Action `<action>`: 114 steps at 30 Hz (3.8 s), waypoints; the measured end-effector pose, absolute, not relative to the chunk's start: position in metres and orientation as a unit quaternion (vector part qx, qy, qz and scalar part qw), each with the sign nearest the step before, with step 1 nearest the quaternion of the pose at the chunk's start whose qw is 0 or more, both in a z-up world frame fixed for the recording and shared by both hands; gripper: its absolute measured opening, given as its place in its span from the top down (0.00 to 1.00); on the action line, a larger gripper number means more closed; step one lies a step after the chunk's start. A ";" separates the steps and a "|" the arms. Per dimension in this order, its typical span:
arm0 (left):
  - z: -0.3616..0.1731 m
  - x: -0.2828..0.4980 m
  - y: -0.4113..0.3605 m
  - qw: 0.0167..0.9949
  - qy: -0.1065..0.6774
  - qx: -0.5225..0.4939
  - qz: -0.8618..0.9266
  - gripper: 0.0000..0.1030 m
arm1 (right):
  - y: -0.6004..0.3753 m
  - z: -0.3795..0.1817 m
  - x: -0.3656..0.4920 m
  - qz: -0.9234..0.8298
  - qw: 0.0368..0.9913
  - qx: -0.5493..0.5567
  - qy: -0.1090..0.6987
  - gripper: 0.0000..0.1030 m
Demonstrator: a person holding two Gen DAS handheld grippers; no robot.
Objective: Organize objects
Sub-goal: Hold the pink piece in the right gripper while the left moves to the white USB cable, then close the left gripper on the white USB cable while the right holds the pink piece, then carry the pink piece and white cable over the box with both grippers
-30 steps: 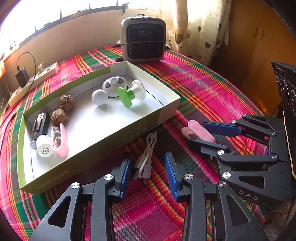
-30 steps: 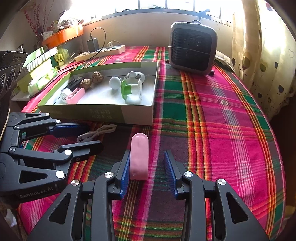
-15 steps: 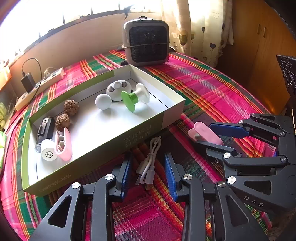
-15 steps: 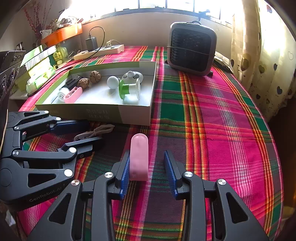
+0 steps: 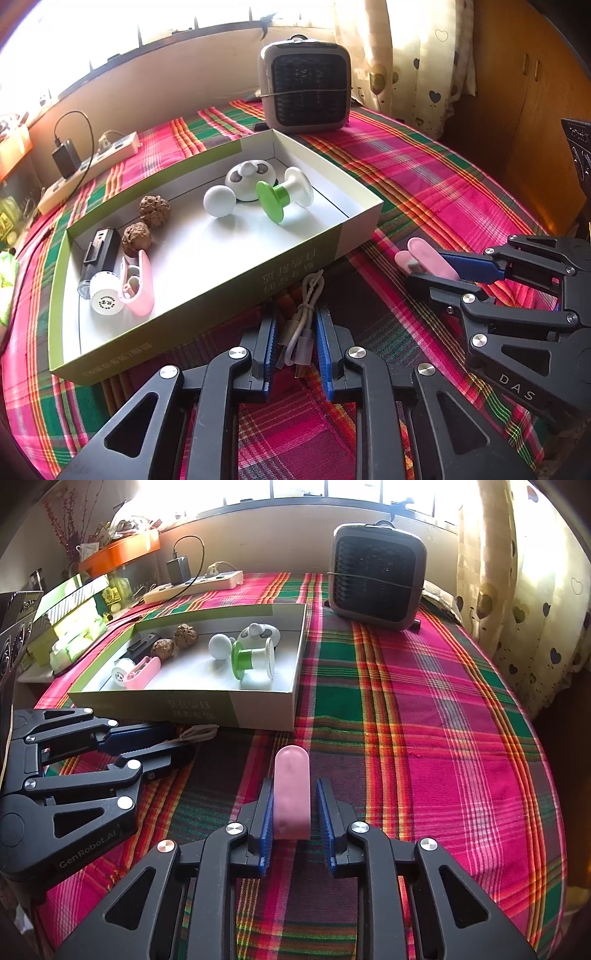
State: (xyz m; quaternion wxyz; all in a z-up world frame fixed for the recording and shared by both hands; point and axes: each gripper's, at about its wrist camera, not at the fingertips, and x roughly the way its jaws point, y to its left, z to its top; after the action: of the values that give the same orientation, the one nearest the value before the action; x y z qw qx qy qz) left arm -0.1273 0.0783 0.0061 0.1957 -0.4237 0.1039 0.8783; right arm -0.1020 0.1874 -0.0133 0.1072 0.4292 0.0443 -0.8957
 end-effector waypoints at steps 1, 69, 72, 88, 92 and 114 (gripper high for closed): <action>0.006 -0.127 0.079 0.196 0.104 -0.424 0.878 0.83 | 0.187 -0.013 -0.102 -0.896 0.108 0.429 0.045 0.81; 0.009 -0.121 0.060 0.207 0.052 -0.436 0.874 0.75 | 0.175 -0.001 -0.095 -0.900 0.130 0.415 0.036 0.82; 0.006 -0.121 0.062 0.205 0.058 -0.441 0.872 0.75 | 0.173 -0.001 -0.095 -0.900 0.132 0.415 0.036 0.82; 0.013 -0.117 0.058 0.195 0.059 -0.426 0.882 0.84 | 0.168 0.005 -0.092 -0.902 0.131 0.410 0.043 0.82; 0.024 -0.112 0.054 0.197 0.053 -0.412 0.888 0.84 | 0.166 0.012 -0.091 -0.905 0.132 0.403 0.044 0.82; 0.029 -0.119 0.018 0.194 0.001 -0.421 0.886 0.86 | 0.149 0.026 -0.095 -0.911 0.143 0.384 0.056 0.82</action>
State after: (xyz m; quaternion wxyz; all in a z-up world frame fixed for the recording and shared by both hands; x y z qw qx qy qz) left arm -0.1188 0.0183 0.0290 0.1941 -0.4215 0.0014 0.8858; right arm -0.0955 0.1490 0.0263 0.1435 0.3837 0.0565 -0.9105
